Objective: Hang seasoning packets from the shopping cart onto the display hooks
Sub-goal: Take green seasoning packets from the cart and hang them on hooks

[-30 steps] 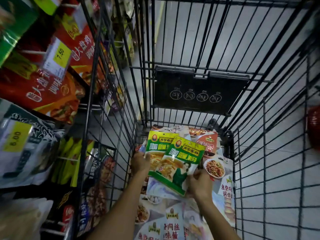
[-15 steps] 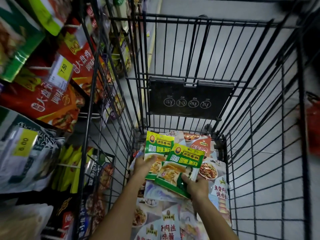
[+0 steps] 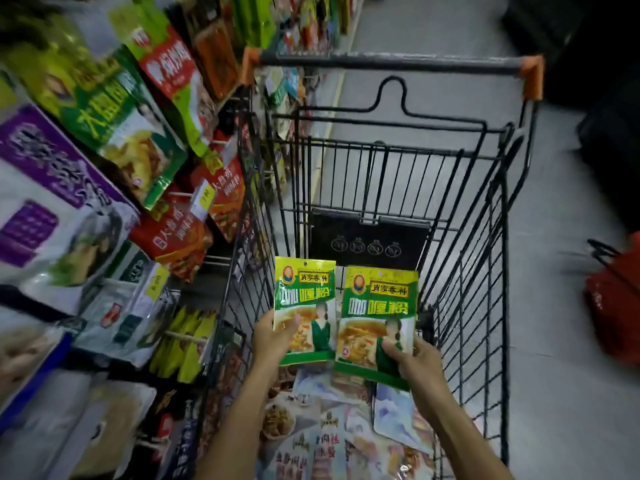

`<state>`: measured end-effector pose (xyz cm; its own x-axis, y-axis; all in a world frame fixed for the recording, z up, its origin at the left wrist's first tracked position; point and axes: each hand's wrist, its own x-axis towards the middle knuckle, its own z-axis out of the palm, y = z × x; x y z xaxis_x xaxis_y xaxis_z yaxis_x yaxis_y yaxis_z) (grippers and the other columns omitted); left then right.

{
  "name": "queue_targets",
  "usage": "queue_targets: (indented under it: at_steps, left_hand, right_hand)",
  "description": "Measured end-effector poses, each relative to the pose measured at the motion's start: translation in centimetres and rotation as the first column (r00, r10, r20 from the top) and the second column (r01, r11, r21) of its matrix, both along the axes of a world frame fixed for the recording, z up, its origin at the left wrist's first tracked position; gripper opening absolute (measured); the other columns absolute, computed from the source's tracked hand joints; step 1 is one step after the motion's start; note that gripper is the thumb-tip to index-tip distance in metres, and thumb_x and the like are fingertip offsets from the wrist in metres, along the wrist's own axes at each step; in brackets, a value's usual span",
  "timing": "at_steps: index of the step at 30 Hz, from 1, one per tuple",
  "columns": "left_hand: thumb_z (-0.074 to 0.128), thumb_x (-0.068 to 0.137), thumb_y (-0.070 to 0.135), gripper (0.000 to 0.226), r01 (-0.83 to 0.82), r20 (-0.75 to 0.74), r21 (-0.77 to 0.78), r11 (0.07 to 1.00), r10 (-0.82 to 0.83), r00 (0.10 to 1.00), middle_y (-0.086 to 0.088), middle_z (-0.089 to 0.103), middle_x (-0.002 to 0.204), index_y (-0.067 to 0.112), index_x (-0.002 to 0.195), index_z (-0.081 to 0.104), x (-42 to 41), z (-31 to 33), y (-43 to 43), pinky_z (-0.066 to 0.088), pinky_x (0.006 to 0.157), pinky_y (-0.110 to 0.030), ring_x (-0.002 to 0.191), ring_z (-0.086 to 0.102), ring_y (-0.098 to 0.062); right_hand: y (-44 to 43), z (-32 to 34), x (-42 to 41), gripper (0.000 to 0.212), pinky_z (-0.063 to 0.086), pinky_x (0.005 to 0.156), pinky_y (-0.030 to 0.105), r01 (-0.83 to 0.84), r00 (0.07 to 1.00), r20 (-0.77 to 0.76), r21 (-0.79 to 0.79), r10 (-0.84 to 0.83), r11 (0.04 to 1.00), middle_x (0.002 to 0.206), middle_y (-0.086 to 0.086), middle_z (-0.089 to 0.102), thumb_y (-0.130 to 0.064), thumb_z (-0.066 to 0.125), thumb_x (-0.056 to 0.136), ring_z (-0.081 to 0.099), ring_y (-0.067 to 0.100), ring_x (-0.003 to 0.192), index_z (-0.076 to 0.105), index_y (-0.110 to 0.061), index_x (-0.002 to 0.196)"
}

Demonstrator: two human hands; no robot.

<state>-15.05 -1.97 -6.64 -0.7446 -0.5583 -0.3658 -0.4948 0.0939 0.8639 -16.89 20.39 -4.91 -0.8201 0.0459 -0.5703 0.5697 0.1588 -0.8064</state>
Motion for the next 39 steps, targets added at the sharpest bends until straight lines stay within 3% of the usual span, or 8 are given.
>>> queue_targets:
  at_steps: [6,15,20,25,27,29,32,39]
  left_hand:
    - [0.068,0.086,0.023,0.036,-0.072,-0.247,-0.082,0.994,0.05,0.968,-0.003,0.063,0.116,0.01,0.118,0.058,6.0,12.1,0.0,0.049,0.09,-0.042,0.108,0.059,-0.022]
    - [0.059,0.091,0.03,0.063,-0.374,-0.54,-0.266,0.888,0.184,0.821,0.026,0.03,0.126,0.017,0.145,0.03,22.4,30.7,1.0,0.028,0.093,-0.011,0.116,0.027,0.006]
    - [0.063,0.089,0.021,0.035,-0.628,-0.677,-0.358,0.691,0.271,0.684,0.023,0.05,0.108,0.024,0.122,0.052,33.6,38.6,1.0,0.039,0.073,-0.013,0.101,0.049,-0.001]
    - [0.063,0.088,0.025,0.026,-0.778,-0.752,-0.356,0.518,0.335,0.567,0.017,0.058,0.108,0.028,0.111,0.051,44.7,46.1,1.0,0.048,0.087,-0.03,0.101,0.057,-0.006]
    - [0.062,0.089,0.025,0.034,-0.819,-0.757,-0.37,0.438,0.369,0.539,-0.002,0.063,0.116,0.014,0.12,0.054,49.1,48.8,0.9,0.048,0.093,-0.044,0.11,0.058,-0.023]
    - [0.061,0.09,0.023,0.032,-0.853,-0.785,-0.384,0.354,0.36,0.503,-0.002,0.062,0.118,0.015,0.12,0.054,53.4,51.0,0.8,0.046,0.091,-0.035,0.11,0.058,-0.019]
    - [0.06,0.091,0.023,0.027,-0.888,-0.808,-0.399,0.23,0.369,0.459,0.004,0.061,0.113,0.02,0.117,0.054,59.4,54.0,1.0,0.042,0.085,-0.028,0.104,0.057,-0.013]
    - [0.061,0.09,0.023,0.033,-0.922,-0.843,-0.386,0.042,0.39,0.371,-0.002,0.062,0.118,0.015,0.122,0.055,70.4,58.1,0.8,0.047,0.088,-0.029,0.108,0.058,-0.016]
  right_hand:
    - [1.1,10.3,1.1,0.008,0.059,0.063,0.031,-0.208,0.964,-0.191,-0.109,0.185,0.972,0.087,0.011,0.07,-0.016,0.068,0.084,0.07,0.02,0.075,0.065,-0.012,0.09]
    - [-2.1,25.7,8.5,0.007,0.051,0.064,0.021,-0.578,0.73,-0.508,-0.102,0.457,0.81,0.091,0.009,0.072,-0.016,0.069,0.086,0.068,0.018,0.079,0.068,-0.012,0.093]
    - [-5.8,33.9,14.9,0.019,0.047,0.095,0.05,-0.754,0.551,-0.634,-0.097,0.543,0.65,0.107,0.02,0.067,-0.02,0.068,0.087,0.063,0.03,0.106,0.066,-0.004,0.098]
    - [-10.6,41.4,22.9,0.014,0.05,0.085,0.026,-0.884,0.37,-0.768,-0.119,0.522,0.451,0.103,0.007,0.063,-0.023,0.067,0.087,0.062,-0.003,0.09,0.059,-0.015,0.079]
    - [-12.5,44.2,26.4,0.039,0.05,0.084,0.04,-0.92,0.291,-0.805,-0.087,0.517,0.382,0.099,0.025,0.061,-0.033,0.068,0.084,0.065,0.021,0.092,0.057,0.004,0.09]
    - [-14.5,46.6,30.0,0.053,0.046,0.084,0.054,-0.949,0.231,-0.835,-0.079,0.5,0.306,0.097,0.027,0.062,-0.041,0.069,0.078,0.061,0.037,0.094,0.056,0.008,0.095]
    - [-17.4,49.5,35.7,0.039,0.049,0.087,0.052,-0.978,0.165,-0.867,-0.082,0.47,0.194,0.095,0.011,0.072,-0.045,0.071,0.073,0.067,0.03,0.096,0.068,-0.012,0.095]
    - [-23.5,53.8,46.7,0.028,0.049,0.091,0.048,-0.996,0.067,-0.906,-0.086,0.418,-0.026,0.104,0.009,0.071,-0.033,0.069,0.084,0.065,0.025,0.102,0.067,-0.014,0.103]
